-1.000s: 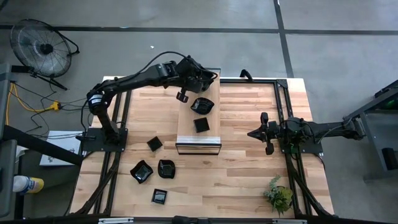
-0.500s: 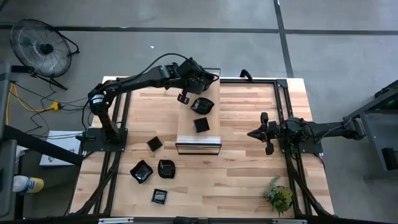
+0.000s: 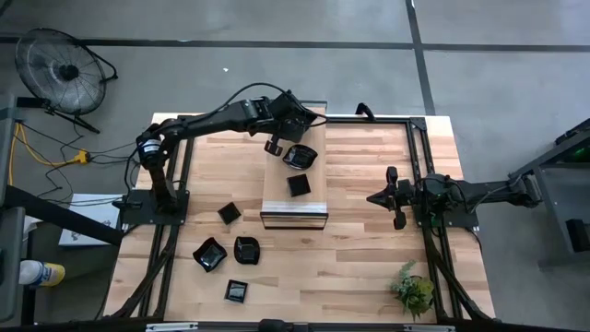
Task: Pick & Place Mini shaped plates
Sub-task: Stack the distorted square plate on top of the stacked distorted square plates on the shelf
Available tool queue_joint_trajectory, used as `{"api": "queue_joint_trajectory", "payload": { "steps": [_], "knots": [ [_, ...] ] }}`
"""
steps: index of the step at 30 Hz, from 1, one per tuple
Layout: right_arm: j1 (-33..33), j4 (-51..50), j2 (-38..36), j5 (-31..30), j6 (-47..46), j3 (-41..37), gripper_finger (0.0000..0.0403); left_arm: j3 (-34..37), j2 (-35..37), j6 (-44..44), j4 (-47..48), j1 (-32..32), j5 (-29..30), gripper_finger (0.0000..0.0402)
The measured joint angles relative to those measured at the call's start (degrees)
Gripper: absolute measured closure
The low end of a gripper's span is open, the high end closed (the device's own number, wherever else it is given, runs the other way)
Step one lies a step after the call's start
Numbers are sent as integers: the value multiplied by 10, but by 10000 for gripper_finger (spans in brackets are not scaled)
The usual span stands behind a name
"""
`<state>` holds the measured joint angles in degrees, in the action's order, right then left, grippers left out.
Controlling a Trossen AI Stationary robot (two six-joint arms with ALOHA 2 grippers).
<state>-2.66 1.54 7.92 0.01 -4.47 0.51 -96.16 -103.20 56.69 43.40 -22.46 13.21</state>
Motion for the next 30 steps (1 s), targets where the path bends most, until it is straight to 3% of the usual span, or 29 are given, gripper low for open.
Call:
{"api": "queue_joint_trajectory", "payload": {
  "steps": [22, 30],
  "knots": [
    [0, 0, 0, 0, 0, 0, 396, -2, 0, 2, -4, 0, 13, 392],
    [0, 0, 0, 0, 0, 0, 394, -2, 0, 2, 1, 0, 17, 328]
  ]
}}
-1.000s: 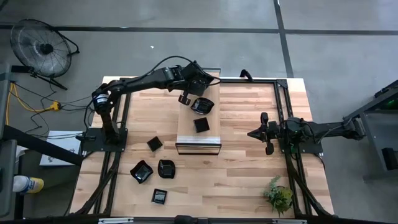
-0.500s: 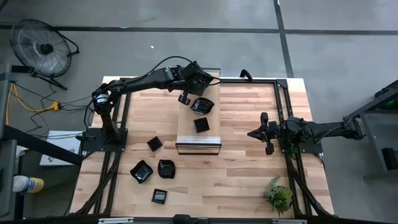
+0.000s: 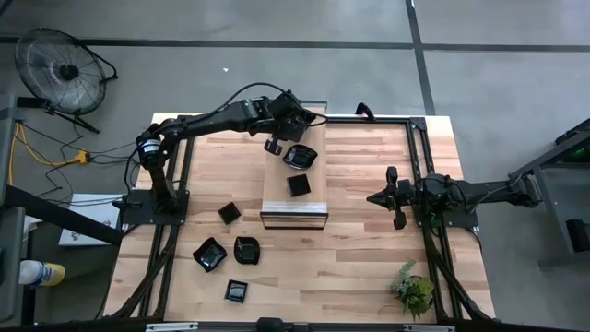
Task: Pick & Place Mini shaped plates
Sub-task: Stack the distorted square plate on top of the stacked distorted square plates on the shelf, then stack the square-shaped plate on top of the stacked square-shaped plates on the shelf
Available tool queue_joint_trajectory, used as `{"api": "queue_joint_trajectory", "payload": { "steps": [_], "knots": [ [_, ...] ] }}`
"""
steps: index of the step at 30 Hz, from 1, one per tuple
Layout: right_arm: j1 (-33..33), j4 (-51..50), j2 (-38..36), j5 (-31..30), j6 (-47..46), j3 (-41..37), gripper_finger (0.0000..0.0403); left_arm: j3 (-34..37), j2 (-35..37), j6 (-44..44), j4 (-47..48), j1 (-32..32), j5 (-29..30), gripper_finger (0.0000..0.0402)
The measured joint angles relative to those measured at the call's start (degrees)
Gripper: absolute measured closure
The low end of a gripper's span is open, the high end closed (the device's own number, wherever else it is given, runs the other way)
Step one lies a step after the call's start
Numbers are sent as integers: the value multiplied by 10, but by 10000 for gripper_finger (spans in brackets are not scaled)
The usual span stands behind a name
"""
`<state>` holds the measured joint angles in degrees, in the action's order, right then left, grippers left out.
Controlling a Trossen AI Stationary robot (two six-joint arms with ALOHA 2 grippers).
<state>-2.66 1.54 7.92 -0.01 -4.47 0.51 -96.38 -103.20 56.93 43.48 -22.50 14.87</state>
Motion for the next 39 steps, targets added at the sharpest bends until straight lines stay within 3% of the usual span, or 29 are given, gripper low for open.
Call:
{"api": "queue_joint_trajectory", "payload": {
  "steps": [5, 11, 14, 22, 30, 39],
  "knots": [
    [0, 0, 0, 0, 0, 0, 395, 0, 0, 9, 0, 0, 18, 296],
    [0, 0, 0, 0, 0, 0, 398, 0, 40, -10, 14, 12, 46, 287],
    [0, 0, 0, 0, 0, 0, 398, 0, 78, -85, 73, 26, 48, 286],
    [0, 0, 0, 0, 0, 0, 399, 45, 189, -390, 256, 84, 43, 286],
    [0, 0, 0, 0, 0, 0, 397, 163, 283, -612, 279, 172, 28, 286],
    [0, 0, 0, 0, 0, 0, 395, 314, 366, -723, 268, 254, -33, 286]
  ]
}}
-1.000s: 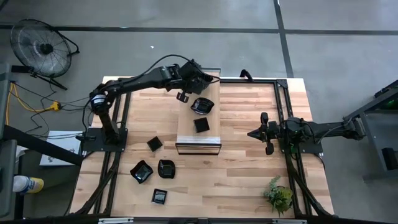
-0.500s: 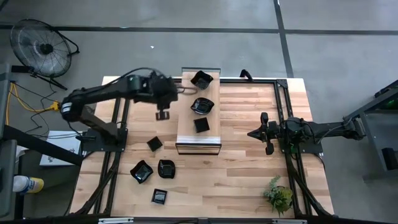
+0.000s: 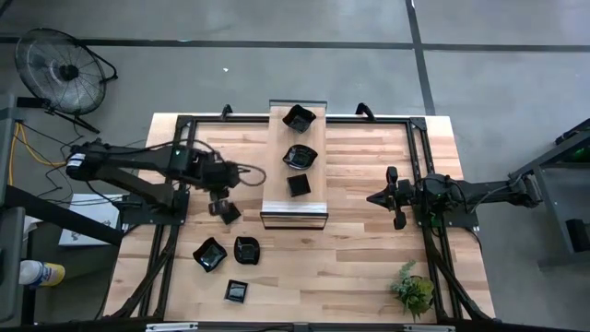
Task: Pick & Place Mini shaped plates
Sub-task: Stack the square-shaped plate on top of the stacked square-shaped plates on the shelf
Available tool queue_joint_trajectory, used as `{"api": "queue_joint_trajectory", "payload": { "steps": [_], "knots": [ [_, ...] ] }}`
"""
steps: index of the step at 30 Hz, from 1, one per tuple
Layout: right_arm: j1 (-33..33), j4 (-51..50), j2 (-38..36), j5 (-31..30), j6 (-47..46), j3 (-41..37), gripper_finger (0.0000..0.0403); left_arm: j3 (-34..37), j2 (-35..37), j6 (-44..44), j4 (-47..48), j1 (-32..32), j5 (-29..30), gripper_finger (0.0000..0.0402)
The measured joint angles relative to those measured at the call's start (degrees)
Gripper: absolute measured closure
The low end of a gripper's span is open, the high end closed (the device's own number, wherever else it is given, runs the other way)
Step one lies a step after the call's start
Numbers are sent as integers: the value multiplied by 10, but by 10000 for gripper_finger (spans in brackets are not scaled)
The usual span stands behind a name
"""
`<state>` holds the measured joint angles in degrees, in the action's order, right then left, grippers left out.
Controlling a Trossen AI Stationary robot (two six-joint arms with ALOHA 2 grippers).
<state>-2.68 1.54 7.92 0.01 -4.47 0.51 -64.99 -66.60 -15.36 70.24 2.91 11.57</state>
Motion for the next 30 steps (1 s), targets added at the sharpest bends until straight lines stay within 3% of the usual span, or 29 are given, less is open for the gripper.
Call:
{"api": "queue_joint_trajectory", "payload": {
  "steps": [6, 16, 22, 30],
  "knots": [
    [0, 0, 0, 0, 0, 0, 395, 97, 35, -40, -25, 23, -57, 286],
    [0, 0, 0, 0, 0, 0, 398, 292, 78, -50, -286, 29, -151, 286],
    [0, 0, 0, 0, 0, 0, 395, 340, 99, -107, -296, 28, -127, 286],
    [0, 0, 0, 0, 0, 0, 393, 348, 117, -171, -254, 26, -52, 286]
  ]
}}
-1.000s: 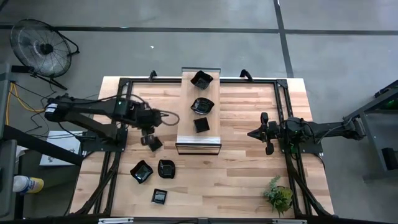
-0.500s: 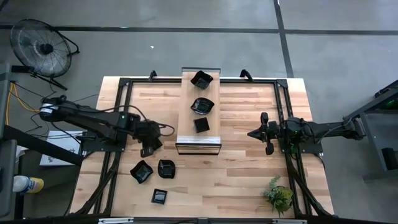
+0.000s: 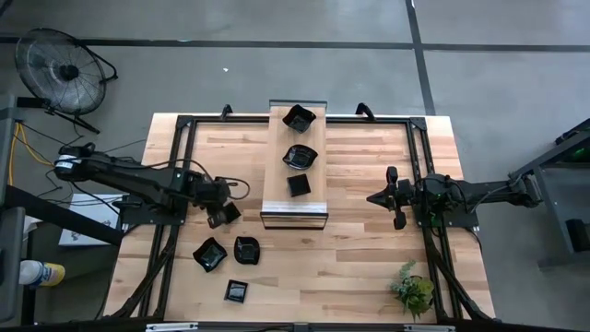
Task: Pick & Place Mini shaped plates
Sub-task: Stack the square-shaped plate on top of the stacked square-shaped plates on the shelf
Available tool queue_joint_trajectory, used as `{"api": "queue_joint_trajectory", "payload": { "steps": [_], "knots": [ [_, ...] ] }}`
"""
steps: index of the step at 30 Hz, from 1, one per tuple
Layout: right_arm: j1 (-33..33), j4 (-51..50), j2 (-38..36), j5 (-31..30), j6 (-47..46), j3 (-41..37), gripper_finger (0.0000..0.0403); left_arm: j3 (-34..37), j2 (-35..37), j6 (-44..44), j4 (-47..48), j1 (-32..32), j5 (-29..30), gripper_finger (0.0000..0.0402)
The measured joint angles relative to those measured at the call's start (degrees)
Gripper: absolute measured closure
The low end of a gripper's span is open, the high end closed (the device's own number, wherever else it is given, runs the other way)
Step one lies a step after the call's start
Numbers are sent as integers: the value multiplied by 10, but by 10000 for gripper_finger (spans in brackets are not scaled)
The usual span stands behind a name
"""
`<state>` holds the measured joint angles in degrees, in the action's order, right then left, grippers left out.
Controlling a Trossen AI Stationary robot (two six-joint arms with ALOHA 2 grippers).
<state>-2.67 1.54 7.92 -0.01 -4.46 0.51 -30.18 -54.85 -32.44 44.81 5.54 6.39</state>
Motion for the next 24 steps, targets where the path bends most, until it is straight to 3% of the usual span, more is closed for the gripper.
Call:
{"api": "queue_joint_trajectory", "payload": {
  "steps": [11, 18, 24],
  "knots": [
    [0, 0, 0, 0, 0, 0, 398, 0, -5, 3, 13, -62, 2, 286],
    [0, 0, 0, 0, 0, 0, 399, 0, -41, 18, 5, -83, -59, 286],
    [0, 0, 0, 0, 0, 0, 400, 0, -76, 22, -13, -83, -69, 286]
  ]
}}
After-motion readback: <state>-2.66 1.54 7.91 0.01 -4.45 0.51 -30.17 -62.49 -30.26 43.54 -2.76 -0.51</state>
